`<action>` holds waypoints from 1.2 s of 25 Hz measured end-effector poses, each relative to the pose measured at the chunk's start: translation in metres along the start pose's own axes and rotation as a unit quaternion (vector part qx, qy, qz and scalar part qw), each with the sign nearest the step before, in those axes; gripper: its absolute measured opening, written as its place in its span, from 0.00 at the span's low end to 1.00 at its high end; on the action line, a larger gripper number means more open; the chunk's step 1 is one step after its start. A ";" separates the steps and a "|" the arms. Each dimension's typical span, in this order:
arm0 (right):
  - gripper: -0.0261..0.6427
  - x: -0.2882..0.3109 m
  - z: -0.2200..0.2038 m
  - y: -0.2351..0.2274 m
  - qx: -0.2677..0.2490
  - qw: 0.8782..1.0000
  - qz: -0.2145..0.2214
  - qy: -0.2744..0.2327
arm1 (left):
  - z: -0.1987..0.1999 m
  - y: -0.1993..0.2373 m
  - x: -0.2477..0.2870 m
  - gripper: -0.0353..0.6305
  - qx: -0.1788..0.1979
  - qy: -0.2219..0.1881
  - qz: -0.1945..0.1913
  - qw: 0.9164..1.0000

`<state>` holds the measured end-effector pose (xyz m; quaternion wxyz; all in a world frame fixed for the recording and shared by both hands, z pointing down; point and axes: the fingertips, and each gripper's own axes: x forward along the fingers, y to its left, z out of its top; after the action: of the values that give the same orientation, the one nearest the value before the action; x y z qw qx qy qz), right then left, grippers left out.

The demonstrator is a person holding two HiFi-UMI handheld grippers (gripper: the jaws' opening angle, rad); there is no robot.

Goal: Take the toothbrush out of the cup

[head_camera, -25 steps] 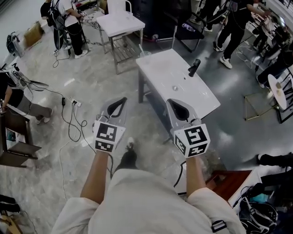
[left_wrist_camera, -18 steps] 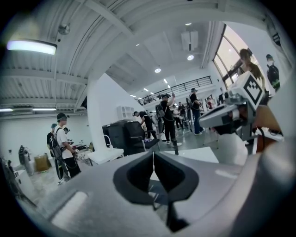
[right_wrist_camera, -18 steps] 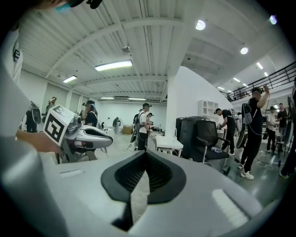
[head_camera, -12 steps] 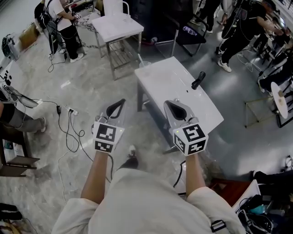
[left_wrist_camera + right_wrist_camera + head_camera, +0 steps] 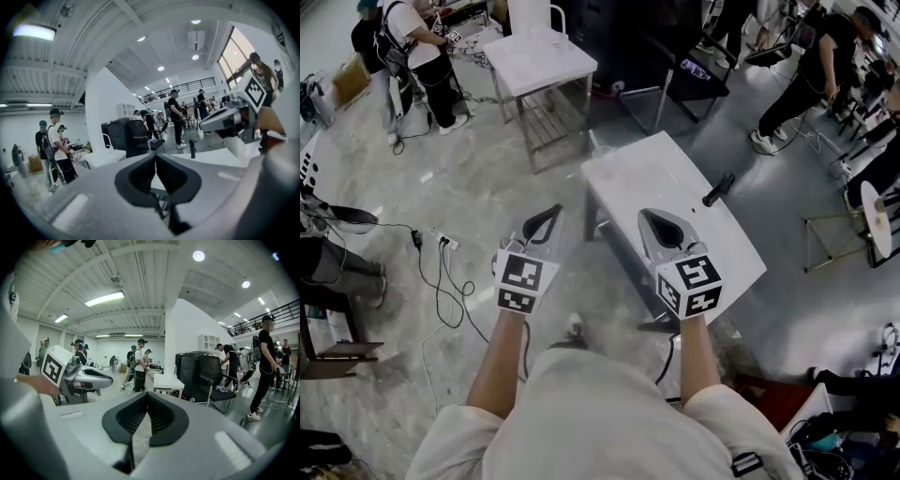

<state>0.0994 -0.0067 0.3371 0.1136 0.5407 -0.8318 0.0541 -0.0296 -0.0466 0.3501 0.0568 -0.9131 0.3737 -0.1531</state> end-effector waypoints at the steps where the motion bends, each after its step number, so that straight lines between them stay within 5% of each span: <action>1: 0.05 0.009 0.000 -0.001 -0.001 1.000 0.001 0.004 | -0.003 0.008 0.005 0.06 -0.002 0.001 -0.001 1.000; 17: 0.05 0.121 0.023 -0.021 0.018 1.000 -0.006 0.013 | -0.028 0.103 0.062 0.06 -0.022 0.010 -0.017 1.000; 30: 0.15 0.198 0.008 -0.043 0.018 0.998 0.017 0.054 | -0.048 0.143 0.105 0.06 -0.035 0.031 -0.017 0.999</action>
<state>0.0603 -0.2012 0.3766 0.1475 0.5244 -0.8325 0.1005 -0.0697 -0.2218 0.3893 0.0107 -0.9156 0.3645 -0.1693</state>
